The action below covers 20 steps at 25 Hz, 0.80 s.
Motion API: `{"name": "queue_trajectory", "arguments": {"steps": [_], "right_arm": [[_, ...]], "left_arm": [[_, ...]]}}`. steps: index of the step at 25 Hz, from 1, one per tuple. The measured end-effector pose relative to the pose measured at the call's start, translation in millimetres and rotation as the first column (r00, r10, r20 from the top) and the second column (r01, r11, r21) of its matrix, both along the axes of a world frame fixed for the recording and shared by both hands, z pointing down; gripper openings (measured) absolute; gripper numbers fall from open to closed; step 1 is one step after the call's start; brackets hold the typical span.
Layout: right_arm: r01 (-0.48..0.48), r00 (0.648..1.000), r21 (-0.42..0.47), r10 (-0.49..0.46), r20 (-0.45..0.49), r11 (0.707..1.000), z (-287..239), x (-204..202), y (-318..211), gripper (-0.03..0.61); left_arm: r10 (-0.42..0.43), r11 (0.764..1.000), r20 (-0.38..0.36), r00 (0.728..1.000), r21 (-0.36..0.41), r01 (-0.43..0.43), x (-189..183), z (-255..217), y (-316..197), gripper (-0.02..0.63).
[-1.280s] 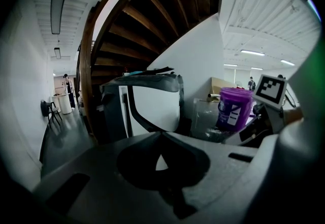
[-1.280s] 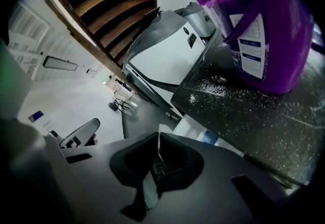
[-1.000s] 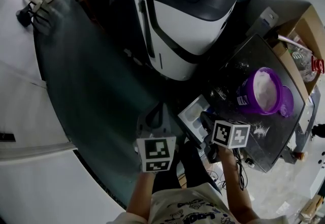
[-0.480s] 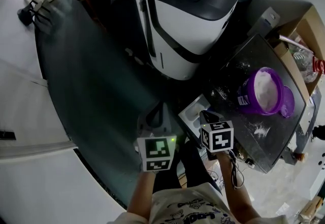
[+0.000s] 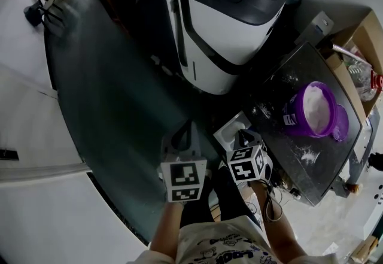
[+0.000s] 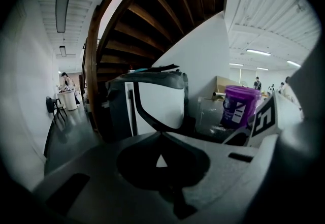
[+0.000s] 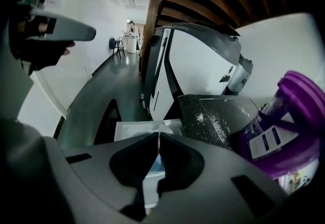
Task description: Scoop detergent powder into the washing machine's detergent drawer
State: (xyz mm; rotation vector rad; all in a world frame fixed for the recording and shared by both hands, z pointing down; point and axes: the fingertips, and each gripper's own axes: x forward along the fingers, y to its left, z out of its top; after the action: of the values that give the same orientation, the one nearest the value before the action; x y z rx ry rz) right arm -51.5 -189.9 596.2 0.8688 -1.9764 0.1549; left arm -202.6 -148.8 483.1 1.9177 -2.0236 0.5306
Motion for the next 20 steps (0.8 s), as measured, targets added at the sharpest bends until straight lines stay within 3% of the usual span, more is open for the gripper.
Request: {"name": "queue_trajectory", "arguments": {"steps": [7, 12, 16, 20], "right_arm": [[0.109, 0.981, 0.117, -0.088, -0.175, 0.987, 2, -1, -2, 0.021], [0.232, 0.931, 0.2, -0.158, -0.328, 0.952, 3, -4, -1, 0.021], [0.284, 0.904, 0.228, -0.181, -0.388, 0.931, 3, -8, 1, 0.021], [0.299, 0.891, 0.208, -0.194, -0.411, 0.931, 9, -7, 5, 0.021]], "left_arm": [[-0.02, 1.0, -0.002, 1.0, -0.003, 0.02, -9, 1, 6, 0.002], [-0.032, 0.999, -0.003, 0.999, -0.006, 0.032, -15, 3, 10, 0.002], [-0.04, 0.999, -0.004, 0.999, -0.008, 0.04, -20, 4, 13, 0.002], [-0.047, 0.999, -0.008, 0.999, -0.007, 0.047, -24, 5, 15, 0.002]]}}
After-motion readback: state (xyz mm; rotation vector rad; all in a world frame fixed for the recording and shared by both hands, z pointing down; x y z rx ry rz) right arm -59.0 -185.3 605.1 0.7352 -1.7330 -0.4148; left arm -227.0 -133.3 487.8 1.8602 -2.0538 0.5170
